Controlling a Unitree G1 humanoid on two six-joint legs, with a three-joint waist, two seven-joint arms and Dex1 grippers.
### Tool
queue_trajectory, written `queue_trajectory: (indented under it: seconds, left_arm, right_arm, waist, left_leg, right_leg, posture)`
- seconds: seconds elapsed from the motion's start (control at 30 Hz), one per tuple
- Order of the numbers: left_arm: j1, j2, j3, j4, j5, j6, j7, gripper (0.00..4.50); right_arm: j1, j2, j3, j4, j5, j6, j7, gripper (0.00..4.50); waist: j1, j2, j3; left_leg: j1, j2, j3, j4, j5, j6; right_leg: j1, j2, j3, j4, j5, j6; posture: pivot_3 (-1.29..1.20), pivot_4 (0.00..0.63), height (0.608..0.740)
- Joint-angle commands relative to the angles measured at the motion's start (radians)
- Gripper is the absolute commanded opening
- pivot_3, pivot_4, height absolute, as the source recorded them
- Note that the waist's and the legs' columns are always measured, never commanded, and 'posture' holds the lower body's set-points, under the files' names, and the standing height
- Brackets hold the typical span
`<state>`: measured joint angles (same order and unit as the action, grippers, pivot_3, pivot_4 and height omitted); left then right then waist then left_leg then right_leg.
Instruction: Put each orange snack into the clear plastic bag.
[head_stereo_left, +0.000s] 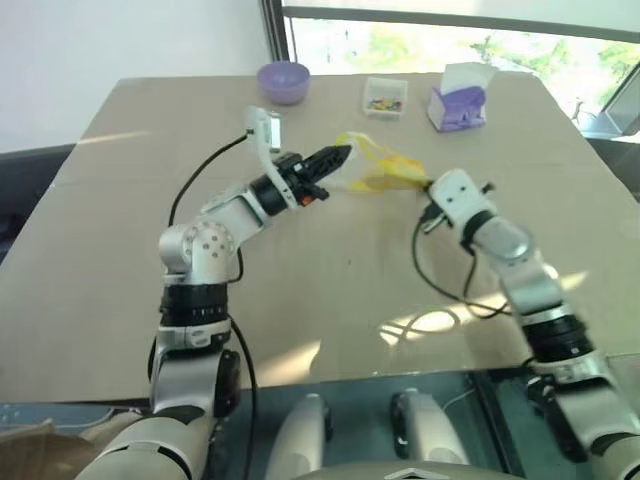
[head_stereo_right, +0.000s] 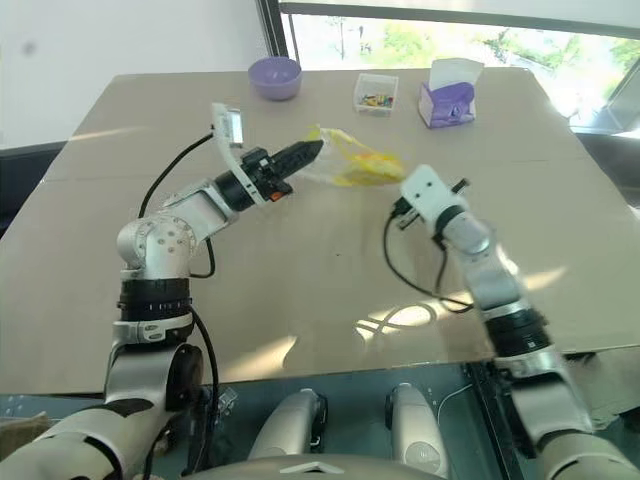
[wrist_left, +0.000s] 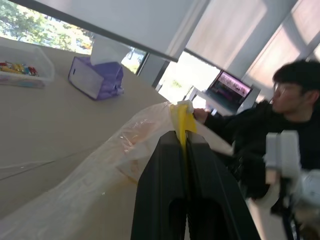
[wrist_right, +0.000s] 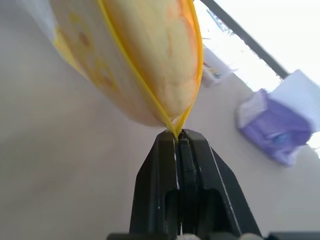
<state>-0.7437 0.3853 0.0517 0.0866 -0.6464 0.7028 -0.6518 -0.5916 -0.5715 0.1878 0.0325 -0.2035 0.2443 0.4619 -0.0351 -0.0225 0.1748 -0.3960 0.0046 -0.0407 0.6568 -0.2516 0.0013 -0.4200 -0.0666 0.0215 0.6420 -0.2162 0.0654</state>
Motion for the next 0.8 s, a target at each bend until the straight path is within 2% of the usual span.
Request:
queue_trajectory:
  seconds: [0.03,0.2,0.33,0.43,0.47,0.57,0.67,0.73,0.8]
  left_arm:
    - [-0.014,0.05,-0.091,0.001,0.111,-0.081,-0.09,0.0]
    - [-0.059,0.036,-0.074,0.016,0.1,-0.064,-0.12,0.0]
    - [-0.111,0.038,-0.039,0.071,0.098,-0.09,-0.142,0.0]
    - [-0.107,0.059,-0.094,0.047,0.137,-0.125,-0.218,0.0]
    - [-0.1,0.057,-0.106,0.023,0.138,-0.148,-0.252,0.0]
    - [-0.2,0.009,-0.072,0.209,0.235,-0.293,-0.147,0.0]
    - [-0.238,-0.011,-0.059,0.288,0.289,-0.434,-0.14,0.0]
    - [-0.22,-0.004,-0.079,0.302,0.337,-0.559,-0.172,0.0]
    - [-0.167,0.012,-0.108,0.3,0.385,-0.683,-0.212,0.0]
  right_arm:
    - [-0.053,-0.128,-0.014,-0.07,-0.026,-0.038,0.136,0.07]
    - [-0.101,-0.225,-0.01,-0.111,-0.022,-0.045,0.259,0.07]
    - [-0.169,-0.235,-0.025,-0.093,-0.022,-0.047,0.295,0.07]
    - [-0.175,-0.226,-0.024,-0.09,0.017,-0.036,0.356,0.07]
    - [-0.182,-0.216,-0.027,-0.086,0.022,-0.042,0.354,0.07]
    - [-0.259,-0.201,-0.05,0.037,-0.039,-0.095,0.236,0.07]
    - [-0.292,-0.197,-0.081,0.108,-0.072,-0.126,0.132,0.07]
    - [-0.268,-0.198,-0.097,0.093,-0.067,-0.134,0.114,0.07]
    - [-0.181,-0.191,-0.111,0.017,-0.051,-0.123,0.118,0.07]
  waist:
    - [-0.003,0.0,0.0]
    - [-0.006,0.002,0.001]
    - [-0.005,0.002,0.002]
    - [-0.002,0.002,0.002]
    - [-0.002,0.002,0.002]
    - [0.004,0.001,0.003]
    - [0.006,0.001,0.004]
    - [0.007,0.001,0.004]
    - [0.008,0.001,0.003]
  left_leg:
    - [0.0,0.0,0.0,-0.001,0.0,0.0]
    - [0.0,0.001,0.001,-0.001,0.0,0.0]
    - [0.0,0.001,0.001,0.0,0.0,0.0]
    - [0.0,0.001,0.001,0.0,0.0,0.0]
    - [0.0,0.001,0.001,0.0,0.0,0.0]
    - [-0.001,0.0,0.001,0.0,0.0,0.0]
    - [-0.002,0.0,0.001,0.003,0.0,0.0]
    - [-0.002,0.0,0.001,0.002,0.0,0.0]
    - [-0.003,0.0,0.002,0.001,0.001,-0.001]
  right_leg:
    - [0.0,0.0,0.0,0.0,0.0,0.0]
    - [0.0,0.0,0.001,-0.001,0.0,0.0]
    - [0.0,0.001,0.001,0.0,0.0,0.0]
    - [0.0,0.0,0.001,-0.001,0.0,0.0]
    - [0.0,0.0,0.001,-0.001,0.0,0.0]
    - [0.0,0.0,0.001,-0.001,0.0,0.0]
    - [0.0,-0.001,0.0,0.0,0.0,0.0]
    - [0.0,-0.001,0.0,-0.001,0.0,0.0]
    - [0.0,-0.001,0.0,-0.002,0.0,0.0]
  posture:
    - [0.0,0.15,0.74]
    - [0.0,0.15,0.74]
    - [0.0,0.15,0.74]
    - [0.0,0.15,0.74]
    - [0.0,0.15,0.74]
    - [0.0,0.15,0.74]
    - [0.0,0.15,0.74]
    - [0.0,0.15,0.74]
    - [0.0,0.15,0.74]
